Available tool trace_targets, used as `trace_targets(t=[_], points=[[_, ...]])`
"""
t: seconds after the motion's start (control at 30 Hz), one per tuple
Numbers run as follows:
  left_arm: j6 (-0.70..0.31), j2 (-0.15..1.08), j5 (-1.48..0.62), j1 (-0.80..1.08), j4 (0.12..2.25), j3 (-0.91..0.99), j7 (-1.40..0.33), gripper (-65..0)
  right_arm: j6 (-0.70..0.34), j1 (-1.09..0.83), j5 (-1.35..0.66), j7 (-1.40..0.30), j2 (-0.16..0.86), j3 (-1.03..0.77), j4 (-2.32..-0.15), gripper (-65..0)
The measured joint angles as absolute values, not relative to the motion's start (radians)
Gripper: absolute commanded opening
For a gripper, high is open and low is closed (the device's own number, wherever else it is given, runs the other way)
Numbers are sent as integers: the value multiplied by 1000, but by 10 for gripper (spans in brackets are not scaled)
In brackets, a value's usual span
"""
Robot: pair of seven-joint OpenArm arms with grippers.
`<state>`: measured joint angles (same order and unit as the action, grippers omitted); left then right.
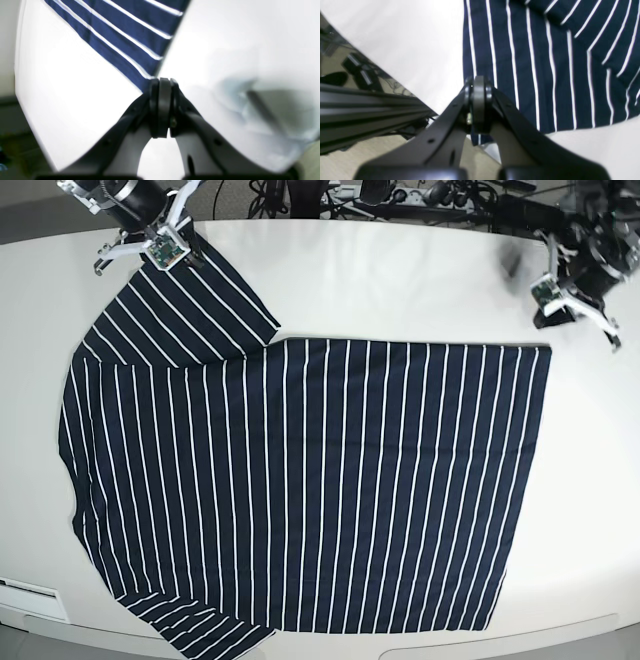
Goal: Fold the T-shirt properly
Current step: 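Move both grippers down to the shirt's shoulder corners and grasp them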
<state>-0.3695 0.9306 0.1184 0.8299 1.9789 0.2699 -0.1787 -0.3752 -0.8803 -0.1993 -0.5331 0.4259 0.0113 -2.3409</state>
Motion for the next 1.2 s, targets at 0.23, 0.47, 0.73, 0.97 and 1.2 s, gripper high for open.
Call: trace_targets(t=[0.23,0.47,0.73,0.97,1.2], points=[[-459,1068,301,611,1748,15,19,-650,-377,-807,-198,-535,419,38,-2313,-650],[-484,1121,355,392,1686,-201,80,-293,-367,-809,-198,-536,418,38,-2314,-650],[-427,1128,385,170,1614,-451,98,-294,-368,-808,-198,-539,419,38,-2314,-650],[-403,1133,428,44,1602,-614,82,-397,-359,-808,-198,-551,418,38,-2293,-567],[-382,1097,400,44,1600,-623,-7,-650,-411,-808,-206,-553,418,38,-2197,-307]])
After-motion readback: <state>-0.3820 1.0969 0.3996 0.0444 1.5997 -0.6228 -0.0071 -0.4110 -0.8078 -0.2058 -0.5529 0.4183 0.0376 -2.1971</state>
